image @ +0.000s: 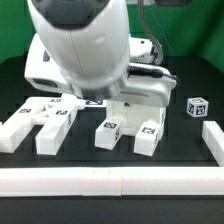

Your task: Assemble chair

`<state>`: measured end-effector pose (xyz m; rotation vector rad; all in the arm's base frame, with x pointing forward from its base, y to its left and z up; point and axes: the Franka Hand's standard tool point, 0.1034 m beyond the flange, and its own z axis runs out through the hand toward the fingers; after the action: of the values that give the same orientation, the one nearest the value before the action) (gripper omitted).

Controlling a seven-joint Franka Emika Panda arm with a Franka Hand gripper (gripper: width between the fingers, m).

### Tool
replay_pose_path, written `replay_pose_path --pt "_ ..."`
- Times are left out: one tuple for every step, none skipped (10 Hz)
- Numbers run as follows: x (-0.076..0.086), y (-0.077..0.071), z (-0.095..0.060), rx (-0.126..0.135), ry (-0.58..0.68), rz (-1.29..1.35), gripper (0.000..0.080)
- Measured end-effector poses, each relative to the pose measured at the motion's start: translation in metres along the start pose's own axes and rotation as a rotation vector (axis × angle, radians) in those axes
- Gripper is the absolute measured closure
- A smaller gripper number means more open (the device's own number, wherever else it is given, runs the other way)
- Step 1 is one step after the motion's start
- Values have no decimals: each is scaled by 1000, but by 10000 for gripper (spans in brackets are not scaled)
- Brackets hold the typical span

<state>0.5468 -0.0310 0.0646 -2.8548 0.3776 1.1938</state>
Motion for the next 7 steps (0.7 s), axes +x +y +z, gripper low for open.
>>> replay_pose_path --pt "6 -4 -5 10 96 -3 150" --pt "6 -7 -8 22 197 -6 150" --pt "1 -6 -4 25 215 -6 150" --pt "9 -9 -9 33 294 -8 150" --pt "12 -9 -12 37 361 -29 150" --pt "16 -2 -17 36 453 -78 150" --pt "14 9 -14 32 461 -102 150"
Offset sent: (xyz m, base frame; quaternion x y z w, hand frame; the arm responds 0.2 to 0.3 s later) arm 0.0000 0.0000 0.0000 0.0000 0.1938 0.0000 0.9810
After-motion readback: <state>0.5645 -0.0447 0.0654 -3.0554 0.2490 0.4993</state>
